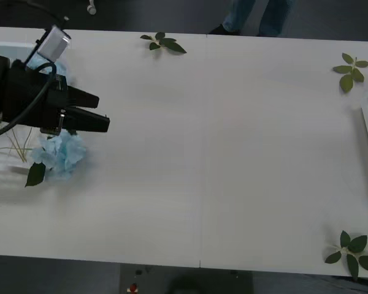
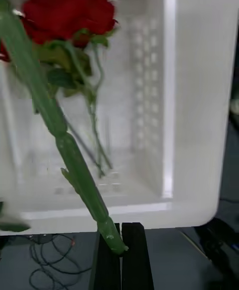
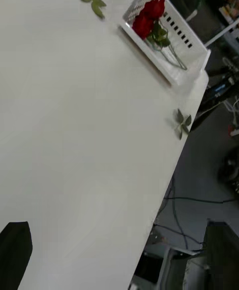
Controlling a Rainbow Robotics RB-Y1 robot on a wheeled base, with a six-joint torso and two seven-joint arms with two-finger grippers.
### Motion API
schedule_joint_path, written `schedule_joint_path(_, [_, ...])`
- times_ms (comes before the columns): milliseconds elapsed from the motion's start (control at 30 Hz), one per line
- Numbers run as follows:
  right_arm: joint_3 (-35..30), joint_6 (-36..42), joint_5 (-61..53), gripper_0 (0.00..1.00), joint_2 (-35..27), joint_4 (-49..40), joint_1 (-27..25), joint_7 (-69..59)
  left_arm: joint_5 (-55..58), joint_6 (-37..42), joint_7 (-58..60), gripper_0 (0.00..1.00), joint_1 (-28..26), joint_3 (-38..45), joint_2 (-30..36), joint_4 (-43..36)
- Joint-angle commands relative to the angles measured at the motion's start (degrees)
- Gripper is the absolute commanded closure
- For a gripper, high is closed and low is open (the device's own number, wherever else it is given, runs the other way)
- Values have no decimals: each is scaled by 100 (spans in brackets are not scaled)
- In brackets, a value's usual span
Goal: Put the red flowers into the right box and the blue flowers into the left box
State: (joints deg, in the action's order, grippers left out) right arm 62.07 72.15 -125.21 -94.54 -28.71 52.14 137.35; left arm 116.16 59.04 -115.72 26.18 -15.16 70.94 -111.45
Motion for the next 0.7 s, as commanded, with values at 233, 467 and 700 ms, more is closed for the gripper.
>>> schedule_joint_path(233, [-55, -395, 885, 100, 1606, 1561, 147, 995, -1201, -1088, 1403, 0, 248, -787, 561, -1124])
schedule_joint_path(467, [-55, -483, 1465, 100, 2124, 1658, 147, 257, -2177, -1641, 1966, 0, 476, -1516, 886, -1511])
schedule_joint_path(700, [-46, -544, 1711, 100, 2405, 2299, 147, 178, -3179, -1606, 2722, 0, 1109, -2333, 957, -1705])
